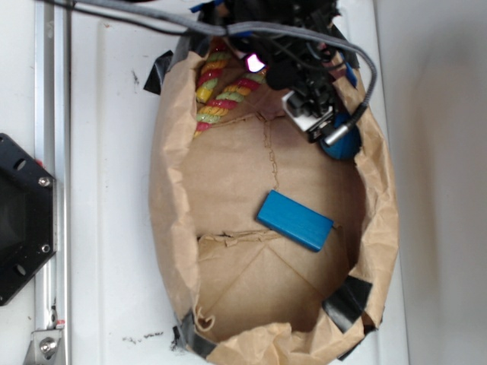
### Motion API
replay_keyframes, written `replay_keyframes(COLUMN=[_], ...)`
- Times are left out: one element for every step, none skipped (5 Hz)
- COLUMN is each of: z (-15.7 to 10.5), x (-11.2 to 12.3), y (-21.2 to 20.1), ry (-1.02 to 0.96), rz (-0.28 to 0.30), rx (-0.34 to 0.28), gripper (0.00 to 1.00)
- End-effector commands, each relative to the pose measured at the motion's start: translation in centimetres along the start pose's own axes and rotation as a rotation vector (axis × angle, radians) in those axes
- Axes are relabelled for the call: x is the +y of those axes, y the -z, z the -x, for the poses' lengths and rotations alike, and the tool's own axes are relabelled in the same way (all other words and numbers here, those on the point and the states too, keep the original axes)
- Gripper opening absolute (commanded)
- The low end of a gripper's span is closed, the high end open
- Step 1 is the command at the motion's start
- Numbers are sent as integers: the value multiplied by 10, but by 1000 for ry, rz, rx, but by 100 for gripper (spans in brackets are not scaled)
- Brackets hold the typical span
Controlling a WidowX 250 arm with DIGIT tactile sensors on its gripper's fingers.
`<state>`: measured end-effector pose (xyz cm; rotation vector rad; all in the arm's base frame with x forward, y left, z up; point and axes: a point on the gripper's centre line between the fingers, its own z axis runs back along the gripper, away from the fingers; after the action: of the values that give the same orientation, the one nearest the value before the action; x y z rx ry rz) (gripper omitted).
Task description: Grab the multicolored rope.
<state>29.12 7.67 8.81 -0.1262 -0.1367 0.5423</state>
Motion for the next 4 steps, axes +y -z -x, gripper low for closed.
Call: replay_keyframes(z=[-12, -5, 3, 12], x=[11, 8, 4, -7], y=[-11, -11, -11, -12], ry=[-41, -24, -12, -24], rz=[-116, -129, -151, -156], rx=[-44, -30, -32, -30], gripper=[100, 100, 100, 100])
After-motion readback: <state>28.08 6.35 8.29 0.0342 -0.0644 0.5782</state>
